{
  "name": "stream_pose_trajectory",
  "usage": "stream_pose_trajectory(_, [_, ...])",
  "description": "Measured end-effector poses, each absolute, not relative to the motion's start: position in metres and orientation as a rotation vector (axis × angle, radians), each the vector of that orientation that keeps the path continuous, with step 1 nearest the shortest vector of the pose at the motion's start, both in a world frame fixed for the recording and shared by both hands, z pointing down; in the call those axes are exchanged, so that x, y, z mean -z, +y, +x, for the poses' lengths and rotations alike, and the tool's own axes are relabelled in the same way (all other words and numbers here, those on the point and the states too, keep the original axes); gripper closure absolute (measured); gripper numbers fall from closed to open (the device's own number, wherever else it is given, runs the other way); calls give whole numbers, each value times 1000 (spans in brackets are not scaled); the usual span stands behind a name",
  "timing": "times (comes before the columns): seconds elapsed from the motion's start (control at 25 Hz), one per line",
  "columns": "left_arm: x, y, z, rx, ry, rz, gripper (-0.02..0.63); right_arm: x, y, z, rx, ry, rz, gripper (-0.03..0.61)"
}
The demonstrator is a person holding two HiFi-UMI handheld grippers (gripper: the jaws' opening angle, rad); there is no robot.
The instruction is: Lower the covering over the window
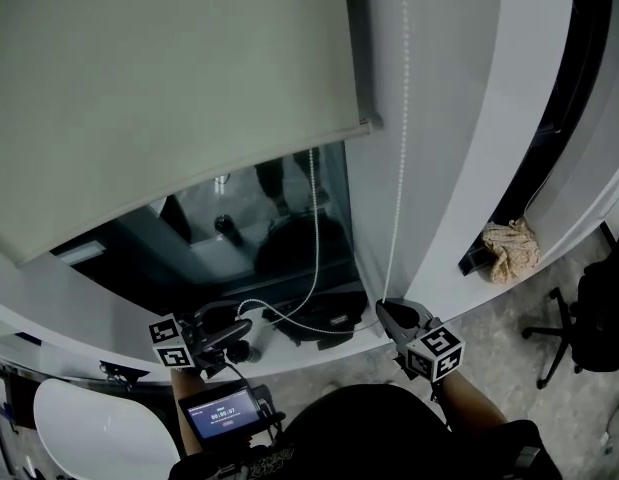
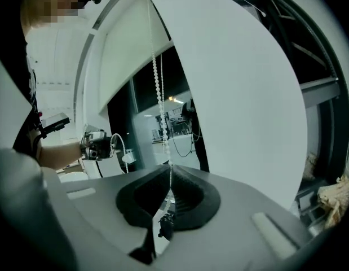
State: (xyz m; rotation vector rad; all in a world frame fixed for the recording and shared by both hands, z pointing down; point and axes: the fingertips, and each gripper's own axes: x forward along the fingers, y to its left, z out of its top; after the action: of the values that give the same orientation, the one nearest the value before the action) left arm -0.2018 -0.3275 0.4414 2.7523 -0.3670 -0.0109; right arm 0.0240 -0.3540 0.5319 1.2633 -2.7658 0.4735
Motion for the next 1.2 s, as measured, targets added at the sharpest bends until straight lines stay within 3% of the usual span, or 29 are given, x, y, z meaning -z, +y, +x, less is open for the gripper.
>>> stream_pose_trajectory(0.12, [-396,-330,-191,234,-301,2843,446,-532,-354,13,-457,-2778,1239,569])
stream_pose_trajectory(0.32, [-307,-331,-213,862,-100,2817,402,-543,-352,-7,-336,-2741,1156,569])
stream_pose_trajectory(0.4, [-329,-350,-222,667,-304,2851,403,-558,-353,0,-363,-2701,1169,569])
stream_pose_trajectory(0.52, [-412,-358,-216,-90,-559,2854,374,-568,-354,22,-457,-2673,1249,569])
stream_pose_trajectory(0.6, [-439,-350,-214,-288,-532,2801,370,-567,-356,31,-474,-2671,1284,569])
stream_pose_trajectory(0.8, [-409,-351,-208,-10,-531,2867,371,-567,-355,13,-438,-2687,1221,569])
stream_pose_trajectory(0.96, [-352,-338,-144,357,-301,2967,416,-581,-351,-13,-430,-2675,1124,569])
stream_pose_trajectory(1.2, [-336,-339,-31,295,-294,3112,416,-706,-307,-31,-672,-2420,915,569])
